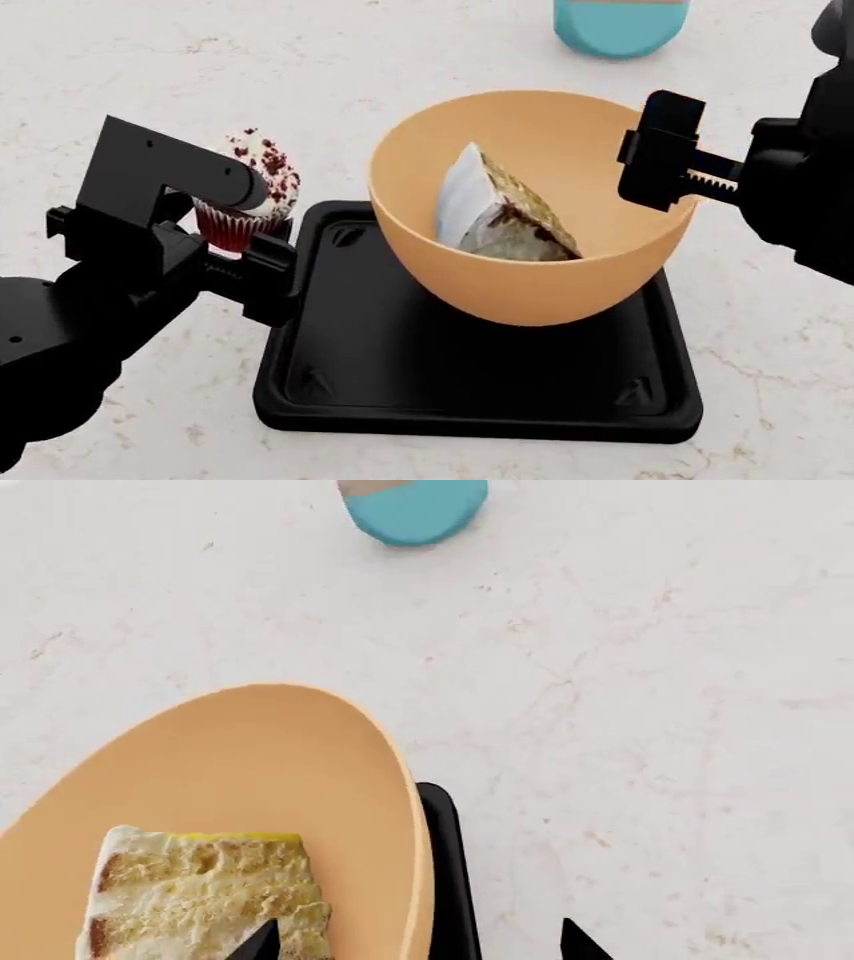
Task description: Pick up the bowl with cake and place it on the tray. Pick up the cupcake and place it on the tray.
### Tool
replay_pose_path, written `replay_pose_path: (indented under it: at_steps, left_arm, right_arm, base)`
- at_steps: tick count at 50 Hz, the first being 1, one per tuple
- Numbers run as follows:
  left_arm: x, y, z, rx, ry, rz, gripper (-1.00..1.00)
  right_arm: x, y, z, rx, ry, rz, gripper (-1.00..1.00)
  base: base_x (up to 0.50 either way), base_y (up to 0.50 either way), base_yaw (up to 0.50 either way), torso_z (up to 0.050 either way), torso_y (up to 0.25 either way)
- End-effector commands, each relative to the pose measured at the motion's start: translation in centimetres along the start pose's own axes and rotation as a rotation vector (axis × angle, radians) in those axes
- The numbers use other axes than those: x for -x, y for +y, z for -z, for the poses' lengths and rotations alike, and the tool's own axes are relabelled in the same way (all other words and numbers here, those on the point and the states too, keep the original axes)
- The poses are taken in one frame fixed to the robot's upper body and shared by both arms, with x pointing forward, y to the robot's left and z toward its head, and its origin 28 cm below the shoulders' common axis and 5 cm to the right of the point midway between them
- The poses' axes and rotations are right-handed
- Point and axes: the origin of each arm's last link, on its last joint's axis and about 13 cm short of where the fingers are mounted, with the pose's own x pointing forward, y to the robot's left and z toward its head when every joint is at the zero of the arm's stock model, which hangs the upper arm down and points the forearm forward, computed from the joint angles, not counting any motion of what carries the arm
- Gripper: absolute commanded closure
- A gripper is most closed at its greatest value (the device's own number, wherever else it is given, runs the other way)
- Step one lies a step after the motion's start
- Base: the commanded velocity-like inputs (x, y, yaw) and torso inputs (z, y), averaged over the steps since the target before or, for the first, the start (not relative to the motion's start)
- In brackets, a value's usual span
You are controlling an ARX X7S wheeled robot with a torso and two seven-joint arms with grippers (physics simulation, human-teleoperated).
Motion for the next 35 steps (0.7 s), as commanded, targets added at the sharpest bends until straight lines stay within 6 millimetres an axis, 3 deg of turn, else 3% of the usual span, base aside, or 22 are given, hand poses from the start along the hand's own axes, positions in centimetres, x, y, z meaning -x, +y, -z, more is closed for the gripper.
replay_pose_path:
  at_steps: [1,14,25,35]
  left_arm:
    - [1.1,-0.8,0.3,0.013,-0.036,0.01,1.0]
    - [3.6,-3.4,1.2,-0.01,-0.097,0.084,1.0]
    - [4.5,-3.3,2.3,0.108,-0.197,0.094,1.0]
    - [4.3,-3.0,3.7,0.169,-0.284,0.229,1.0]
  right_arm:
    - [3.3,0.2,-1.0,0.027,-0.11,0.053,-1.0]
    - [4.4,-0.4,-1.9,0.04,-0.209,0.083,-1.0]
    - [5.8,0.5,-2.2,0.039,-0.281,0.032,-1.0]
    - [6.5,0.7,-2.4,0.027,-0.324,0.0,-1.0]
  base:
    - [0.0,0.0,0.0,0.0,0.0]
    - [0.0,0.0,0.0,0.001,0.001]
    - [0.0,0.0,0.0,0.0,0.0]
    - [0.0,0.0,0.0,0.0,0.001]
